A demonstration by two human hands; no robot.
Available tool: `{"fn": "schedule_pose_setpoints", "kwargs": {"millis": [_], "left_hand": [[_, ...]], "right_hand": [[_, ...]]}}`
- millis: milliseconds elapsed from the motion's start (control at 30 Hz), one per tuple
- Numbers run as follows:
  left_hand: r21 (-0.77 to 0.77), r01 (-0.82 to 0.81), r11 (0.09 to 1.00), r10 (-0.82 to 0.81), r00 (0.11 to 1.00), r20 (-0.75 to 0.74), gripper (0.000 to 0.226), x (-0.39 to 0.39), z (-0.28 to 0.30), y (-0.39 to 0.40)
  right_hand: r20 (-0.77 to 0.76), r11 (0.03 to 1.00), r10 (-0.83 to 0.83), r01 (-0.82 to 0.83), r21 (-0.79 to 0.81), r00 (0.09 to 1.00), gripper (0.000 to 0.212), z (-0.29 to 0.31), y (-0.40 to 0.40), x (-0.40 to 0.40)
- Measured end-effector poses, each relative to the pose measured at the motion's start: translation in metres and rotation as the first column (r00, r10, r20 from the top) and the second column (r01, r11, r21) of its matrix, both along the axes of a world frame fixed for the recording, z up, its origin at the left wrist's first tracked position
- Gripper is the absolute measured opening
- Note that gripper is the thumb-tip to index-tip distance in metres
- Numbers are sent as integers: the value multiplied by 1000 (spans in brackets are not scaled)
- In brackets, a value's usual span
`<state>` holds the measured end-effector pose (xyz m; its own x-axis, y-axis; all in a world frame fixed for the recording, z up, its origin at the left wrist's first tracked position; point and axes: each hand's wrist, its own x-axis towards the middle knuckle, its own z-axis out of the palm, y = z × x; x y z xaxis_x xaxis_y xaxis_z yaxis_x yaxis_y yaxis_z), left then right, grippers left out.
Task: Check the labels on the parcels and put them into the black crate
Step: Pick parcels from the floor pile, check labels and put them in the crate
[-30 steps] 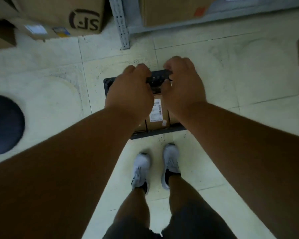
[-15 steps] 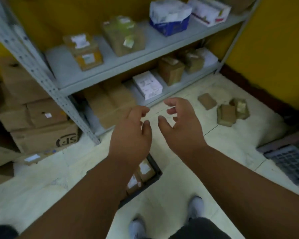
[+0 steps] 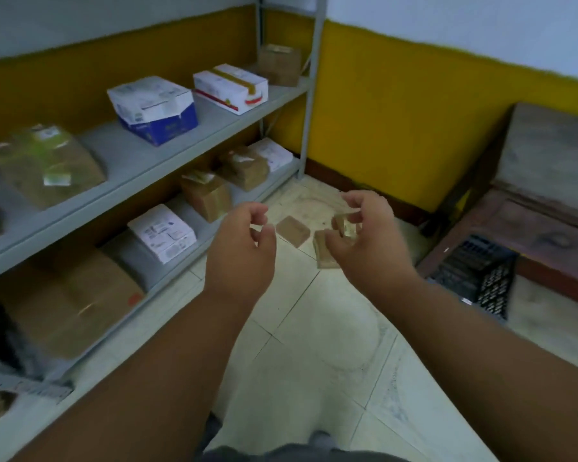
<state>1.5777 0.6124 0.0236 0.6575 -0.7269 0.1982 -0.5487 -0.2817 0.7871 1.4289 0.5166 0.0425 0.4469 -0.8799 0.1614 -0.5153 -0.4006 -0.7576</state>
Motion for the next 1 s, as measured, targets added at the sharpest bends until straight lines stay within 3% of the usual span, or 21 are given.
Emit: {"fn": "schedule_pose_setpoints", "kwargs": {"millis": [333, 633, 1000], "left_hand": [[-12, 113, 994, -113, 992, -50, 24, 35, -36, -146], [11, 298, 955, -295, 948, -116, 28, 119, -48, -341], [76, 376, 924, -351, 908, -229, 20, 106, -86, -494]], "right_hand": [[-51, 996, -68, 71, 57, 996, 60, -22, -141, 34], [-74, 973, -229, 230, 11, 971, 50, -15, -279, 85], [-121, 965, -235, 247, 89, 964, 46, -63, -424, 92]]}}
